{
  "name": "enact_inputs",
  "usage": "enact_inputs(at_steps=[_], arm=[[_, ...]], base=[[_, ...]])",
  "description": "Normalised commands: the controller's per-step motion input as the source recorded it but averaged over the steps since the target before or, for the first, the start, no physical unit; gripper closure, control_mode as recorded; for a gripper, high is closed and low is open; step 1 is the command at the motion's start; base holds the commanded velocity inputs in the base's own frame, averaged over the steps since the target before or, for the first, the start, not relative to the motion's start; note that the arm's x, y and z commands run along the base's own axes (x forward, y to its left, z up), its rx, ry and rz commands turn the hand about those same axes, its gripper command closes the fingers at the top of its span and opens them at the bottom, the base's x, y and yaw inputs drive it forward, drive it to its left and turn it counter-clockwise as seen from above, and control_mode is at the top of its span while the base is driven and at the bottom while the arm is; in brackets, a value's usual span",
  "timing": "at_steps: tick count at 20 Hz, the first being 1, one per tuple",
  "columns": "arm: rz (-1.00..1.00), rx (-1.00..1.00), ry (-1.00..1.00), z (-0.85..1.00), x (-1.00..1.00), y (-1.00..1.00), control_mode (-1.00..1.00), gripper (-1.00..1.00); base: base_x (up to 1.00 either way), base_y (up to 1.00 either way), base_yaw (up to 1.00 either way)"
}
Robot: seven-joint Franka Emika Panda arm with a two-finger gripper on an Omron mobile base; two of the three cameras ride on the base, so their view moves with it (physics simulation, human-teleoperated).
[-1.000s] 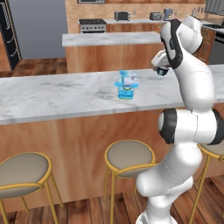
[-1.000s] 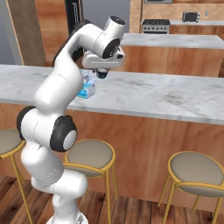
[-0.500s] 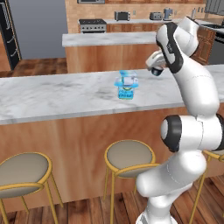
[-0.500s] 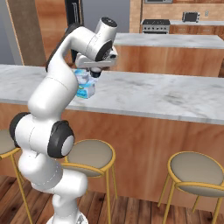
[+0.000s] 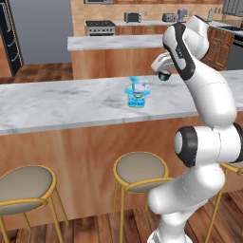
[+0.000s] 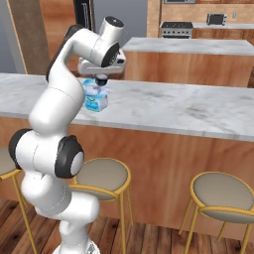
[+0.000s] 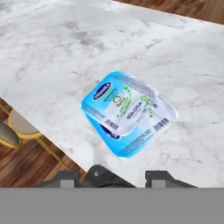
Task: Stack the yogurt containers by placing the smaller containers on top of the larger containers.
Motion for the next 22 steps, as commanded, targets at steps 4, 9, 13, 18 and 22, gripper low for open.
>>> enact_inputs(at_steps=[4, 9, 13, 18, 22], arm=[[0.02, -0.02, 0.10, 0.08, 0.10, 0.27, -1.00, 1.00], [0.04, -0.03, 0.11, 0.04, 0.12, 0.30, -1.00, 1.00], [0.05, -0.04, 0.12, 0.03, 0.19, 0.30, -1.00, 1.00], [0.05, -0.04, 0.09, 0.00, 0.15, 0.25, -1.00, 1.00], [0.02, -0.03, 0.02, 0.00, 0.07, 0.05, -1.00, 1.00]], base=[[0.00, 0.00, 0.00], [0.00, 0.00, 0.00], [0.00, 0.00, 0.00], [0.00, 0.00, 0.00], [0.00, 0.00, 0.00]])
